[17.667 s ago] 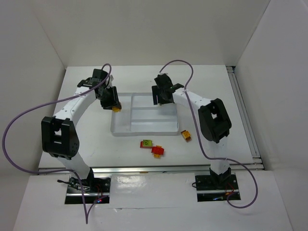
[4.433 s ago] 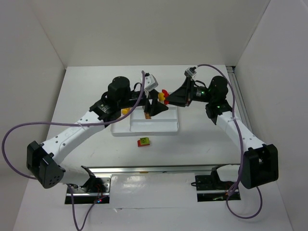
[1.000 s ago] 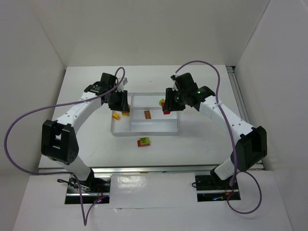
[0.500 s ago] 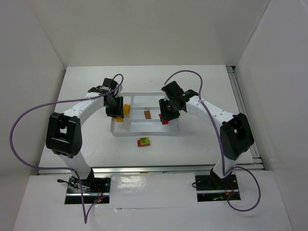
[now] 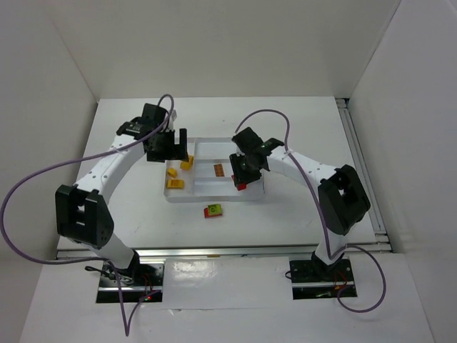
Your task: Sort the legos into containers by color
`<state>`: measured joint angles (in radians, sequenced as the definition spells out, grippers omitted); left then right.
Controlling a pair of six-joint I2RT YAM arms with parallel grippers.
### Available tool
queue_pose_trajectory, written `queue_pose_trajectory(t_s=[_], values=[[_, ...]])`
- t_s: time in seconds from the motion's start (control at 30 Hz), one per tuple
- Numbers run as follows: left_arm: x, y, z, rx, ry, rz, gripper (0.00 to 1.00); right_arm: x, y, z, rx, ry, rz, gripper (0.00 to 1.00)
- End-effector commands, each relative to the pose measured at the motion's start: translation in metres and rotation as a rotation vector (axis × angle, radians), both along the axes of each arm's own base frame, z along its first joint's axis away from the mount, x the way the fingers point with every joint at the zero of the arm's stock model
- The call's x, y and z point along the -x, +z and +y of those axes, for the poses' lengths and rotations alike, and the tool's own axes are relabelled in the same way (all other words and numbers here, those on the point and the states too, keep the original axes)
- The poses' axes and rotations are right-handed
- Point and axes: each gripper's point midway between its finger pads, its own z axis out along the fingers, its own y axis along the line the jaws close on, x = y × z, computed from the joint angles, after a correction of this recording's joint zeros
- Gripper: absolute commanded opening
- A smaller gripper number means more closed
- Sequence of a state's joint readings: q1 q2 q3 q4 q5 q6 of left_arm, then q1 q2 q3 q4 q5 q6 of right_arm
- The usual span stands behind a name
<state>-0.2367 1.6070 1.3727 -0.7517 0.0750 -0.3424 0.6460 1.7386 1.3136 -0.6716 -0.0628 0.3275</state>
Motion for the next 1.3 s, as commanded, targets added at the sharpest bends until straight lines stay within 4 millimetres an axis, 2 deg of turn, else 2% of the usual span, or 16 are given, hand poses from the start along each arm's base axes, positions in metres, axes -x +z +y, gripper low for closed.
queue_pose_trajectory(t_s=[0.0,0.13,0.2,0.23,0.3,0.43,0.5,0.53,0.57,0.6,0.67,0.77,0.9,1.0,1.13,1.27], values=[[-0.002,0.042,0.000,0.024,-0.012,-0.096,1.00,-0.010,-0.006,0.002,0.012,-0.007,-0.049,0.37],[-0.001,0.063,-0.002,0.043,-0.017,-0.144,1.00,-0.016,-0.013,0.002,0.042,-0.017,-0.069,0.43],[0.000,0.063,-0.003,0.051,-0.022,-0.142,1.00,-0.018,-0.016,0.002,0.046,-0.030,-0.070,0.58],[0.000,0.063,-0.003,0.051,-0.022,-0.142,1.00,-0.018,-0.013,0.007,0.039,-0.020,-0.078,0.77],[0.001,0.064,-0.005,0.064,-0.021,-0.138,1.00,-0.017,-0.012,0.006,0.059,-0.039,-0.083,0.88],[-0.002,0.068,-0.004,0.056,-0.024,-0.153,1.00,-0.018,0.008,0.006,0.066,-0.055,-0.143,0.87],[-0.007,0.082,0.000,0.034,-0.016,-0.200,1.00,-0.011,0.030,0.011,0.048,-0.040,-0.194,0.77],[-0.008,0.083,0.008,-0.002,0.010,-0.204,1.00,-0.005,0.032,0.009,0.058,-0.022,-0.206,0.72],[-0.007,0.088,0.012,-0.015,0.021,-0.213,1.00,0.003,0.037,0.017,0.045,0.023,-0.233,0.67],[-0.009,0.099,0.020,-0.026,0.046,-0.244,1.00,0.011,0.056,0.027,-0.015,0.108,-0.285,0.65],[-0.009,0.106,0.032,-0.059,0.086,-0.273,1.00,0.041,0.050,0.037,-0.034,0.247,-0.293,0.65],[-0.012,0.115,0.050,-0.046,0.156,-0.300,1.00,0.065,0.046,0.047,-0.003,0.386,-0.333,0.69],[-0.011,0.116,0.061,-0.029,0.181,-0.274,1.00,0.085,0.032,0.057,0.030,0.523,-0.301,0.81],[-0.009,0.109,0.062,-0.033,0.181,-0.255,1.00,0.096,0.027,0.077,0.043,0.625,-0.308,0.81],[-0.005,0.111,0.060,-0.023,0.175,-0.262,1.00,0.083,0.016,0.088,0.086,0.661,-0.355,0.78],[-0.001,0.114,0.061,-0.021,0.175,-0.271,1.00,0.075,0.011,0.103,0.096,0.694,-0.356,0.82]])
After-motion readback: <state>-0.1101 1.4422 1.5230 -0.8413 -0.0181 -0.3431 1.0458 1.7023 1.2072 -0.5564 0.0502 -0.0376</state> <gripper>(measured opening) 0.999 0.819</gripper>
